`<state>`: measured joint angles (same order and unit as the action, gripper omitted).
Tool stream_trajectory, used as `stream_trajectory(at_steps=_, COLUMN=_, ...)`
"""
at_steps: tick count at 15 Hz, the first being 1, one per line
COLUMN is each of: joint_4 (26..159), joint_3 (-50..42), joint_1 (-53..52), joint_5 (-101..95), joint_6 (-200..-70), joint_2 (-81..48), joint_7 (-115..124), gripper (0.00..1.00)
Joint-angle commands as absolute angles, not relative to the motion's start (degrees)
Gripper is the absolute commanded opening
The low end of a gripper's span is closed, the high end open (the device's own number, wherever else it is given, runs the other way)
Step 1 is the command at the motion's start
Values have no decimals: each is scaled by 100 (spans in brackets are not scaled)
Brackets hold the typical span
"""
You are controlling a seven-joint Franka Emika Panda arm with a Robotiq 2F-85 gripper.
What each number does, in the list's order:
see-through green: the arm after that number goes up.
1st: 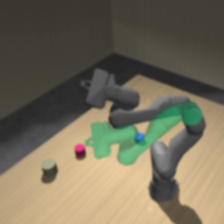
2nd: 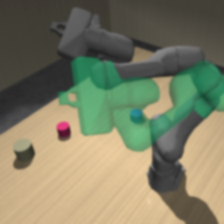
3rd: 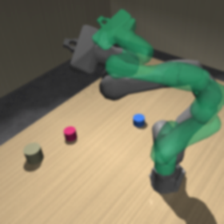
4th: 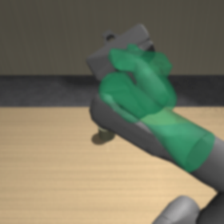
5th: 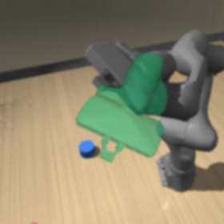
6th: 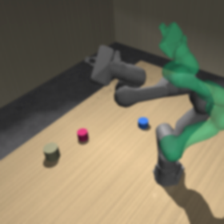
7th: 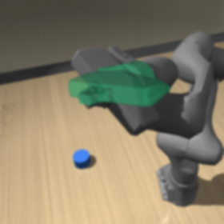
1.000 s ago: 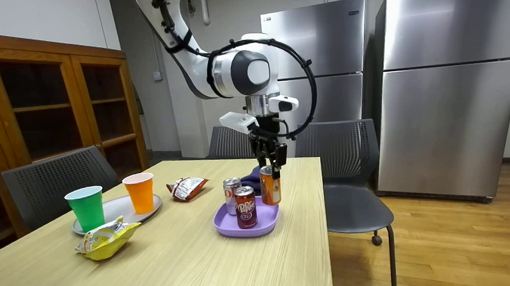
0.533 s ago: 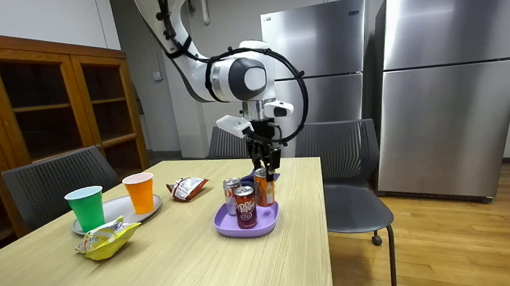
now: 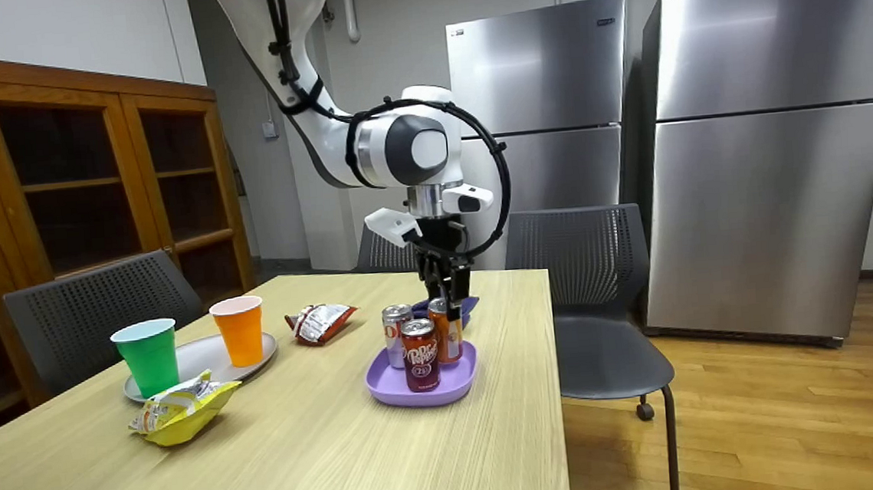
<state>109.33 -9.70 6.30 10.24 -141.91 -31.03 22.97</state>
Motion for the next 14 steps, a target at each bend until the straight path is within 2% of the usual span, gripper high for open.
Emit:
stream_trajectory(at_steps=1, joint_4=10803, joint_3=-1066, joint_1=503, joint_5=964, joint_6=-14195, joint_2=-3188, joint_7=2575, gripper=38)
stream_trajectory(at_steps=3, joint_4=10806, joint_3=-1086, joint_1=482, joint_5=947, joint_6=-14183, joint_2=-3217, joint_7=2609, gripper=38)
stream_trajectory(at_steps=4, joint_4=10818, joint_3=-1087, joint_1=484, joint_5=946, joint_6=-14153, joint_2=-3207, joint_7=2598, gripper=69)
stream_trajectory(at_steps=5, joint_4=10826, joint_3=-1097, joint_1=482, joint_5=938, joint_6=-14108, joint_2=-3188, joint_7=2595, gripper=89)
stream_trajectory(at_steps=9, joint_4=10917, joint_3=-1126, joint_1=504, joint_5=909, joint_6=-14007, joint_2=-2943, joint_7=2491, gripper=100)
stream_trajectory(at_steps=14, joint_4=11255, joint_3=-1090, joint_1=596, joint_5=843, joint_6=-13869, joint_2=-2298, joint_7=2089, gripper=100)
